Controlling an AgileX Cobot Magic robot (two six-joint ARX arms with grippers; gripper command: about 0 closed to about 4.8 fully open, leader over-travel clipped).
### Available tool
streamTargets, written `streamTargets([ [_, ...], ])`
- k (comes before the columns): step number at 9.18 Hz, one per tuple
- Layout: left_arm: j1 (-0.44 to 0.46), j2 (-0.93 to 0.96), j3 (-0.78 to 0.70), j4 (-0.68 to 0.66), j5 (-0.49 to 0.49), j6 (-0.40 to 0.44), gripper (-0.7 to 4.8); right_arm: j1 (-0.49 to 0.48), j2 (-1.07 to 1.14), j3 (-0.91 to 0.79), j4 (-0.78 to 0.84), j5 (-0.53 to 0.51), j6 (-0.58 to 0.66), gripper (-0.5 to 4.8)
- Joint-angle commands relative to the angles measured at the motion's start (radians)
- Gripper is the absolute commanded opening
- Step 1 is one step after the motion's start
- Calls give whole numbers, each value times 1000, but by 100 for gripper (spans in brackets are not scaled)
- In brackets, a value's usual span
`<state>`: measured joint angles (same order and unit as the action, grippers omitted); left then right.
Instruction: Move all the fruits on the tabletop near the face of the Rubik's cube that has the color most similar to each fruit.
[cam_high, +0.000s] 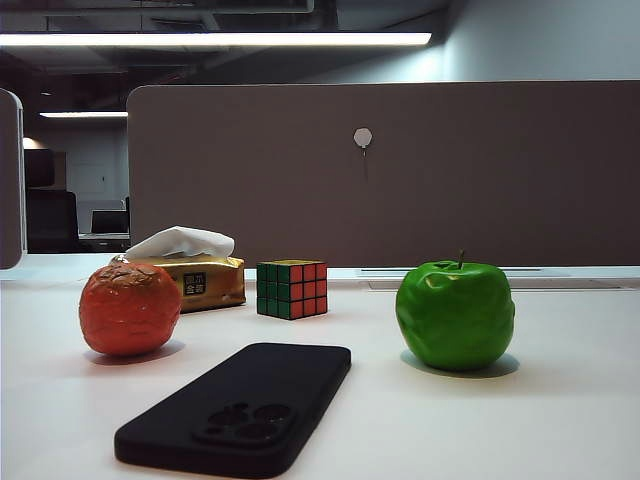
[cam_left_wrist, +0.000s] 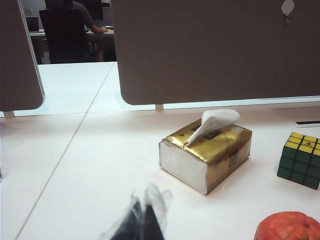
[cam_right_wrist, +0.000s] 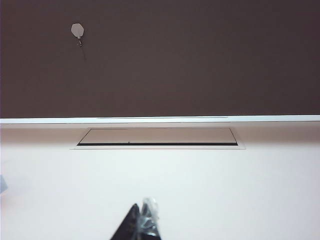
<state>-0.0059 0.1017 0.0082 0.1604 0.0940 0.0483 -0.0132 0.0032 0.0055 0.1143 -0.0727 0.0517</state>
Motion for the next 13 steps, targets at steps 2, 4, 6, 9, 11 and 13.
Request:
streamTargets([
  [2, 2, 0, 3, 3, 0, -4, -5, 0, -1, -4, 16, 0, -3, -1],
  [4, 1, 0, 3, 29, 271, -34, -5, 0, -1, -3, 21, -119, -3, -1],
  [6, 1, 0, 3, 27, 438, -86, -5, 2, -1, 27, -29, -239, -4, -1],
  [9, 1, 0, 3, -43, 472, -86, -5, 2, -1, 136, -224, -270, -54, -1],
  [11, 1, 3, 73, -209, 476, -51, -5, 2, 13, 275, -427, -267, -57, -1],
  [13, 1, 8, 211, -388, 422, -11, -5, 2, 169, 412, -599, -271, -64, -1],
])
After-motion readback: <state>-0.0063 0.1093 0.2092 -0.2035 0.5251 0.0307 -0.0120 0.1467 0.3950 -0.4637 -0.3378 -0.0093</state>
